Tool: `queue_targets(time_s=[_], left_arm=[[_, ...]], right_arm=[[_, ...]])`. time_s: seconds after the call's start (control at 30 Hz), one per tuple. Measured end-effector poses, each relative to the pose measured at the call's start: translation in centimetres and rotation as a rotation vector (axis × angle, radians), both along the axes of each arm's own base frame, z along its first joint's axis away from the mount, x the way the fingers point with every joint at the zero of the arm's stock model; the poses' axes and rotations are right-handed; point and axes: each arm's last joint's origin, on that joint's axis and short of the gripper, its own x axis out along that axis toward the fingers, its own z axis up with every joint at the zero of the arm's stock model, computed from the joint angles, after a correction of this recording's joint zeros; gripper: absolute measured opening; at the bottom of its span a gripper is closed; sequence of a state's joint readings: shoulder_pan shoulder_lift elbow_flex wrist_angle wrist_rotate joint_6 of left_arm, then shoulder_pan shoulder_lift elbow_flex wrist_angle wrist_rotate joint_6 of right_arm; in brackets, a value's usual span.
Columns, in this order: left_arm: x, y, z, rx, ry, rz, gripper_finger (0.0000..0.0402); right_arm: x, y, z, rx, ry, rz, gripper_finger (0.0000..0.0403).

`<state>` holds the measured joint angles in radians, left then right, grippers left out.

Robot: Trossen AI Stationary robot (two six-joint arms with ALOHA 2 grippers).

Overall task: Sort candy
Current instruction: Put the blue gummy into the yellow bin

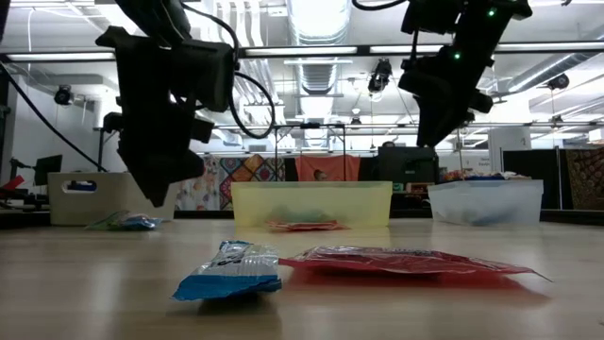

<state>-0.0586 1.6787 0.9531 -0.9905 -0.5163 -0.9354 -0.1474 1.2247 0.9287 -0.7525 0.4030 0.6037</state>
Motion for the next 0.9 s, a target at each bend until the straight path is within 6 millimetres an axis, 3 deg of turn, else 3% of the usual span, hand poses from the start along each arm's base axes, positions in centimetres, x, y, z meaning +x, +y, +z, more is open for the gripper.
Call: queue_targets(time_s=[0.2,0.37,0.9], left_arm=[[-0.2,0.0,-0.6,0.003,0.019,0.007,0.0166],[-0.9,0.1,-1.5,0.004,0.051,0.018,0.0186],[-1.1,0.0,-3.2,-0.039,-0.037,0.003,0.0154]], right_arm=[[0.1,0.1,0.0,-0.001,-0.011,0.007,0.0137],[0.2,0.1,0.1,-0.001,-0.014,0.007,0.0137],[0.3,0.1,0.1,0.004,-0.034,0.012,0.0137]])
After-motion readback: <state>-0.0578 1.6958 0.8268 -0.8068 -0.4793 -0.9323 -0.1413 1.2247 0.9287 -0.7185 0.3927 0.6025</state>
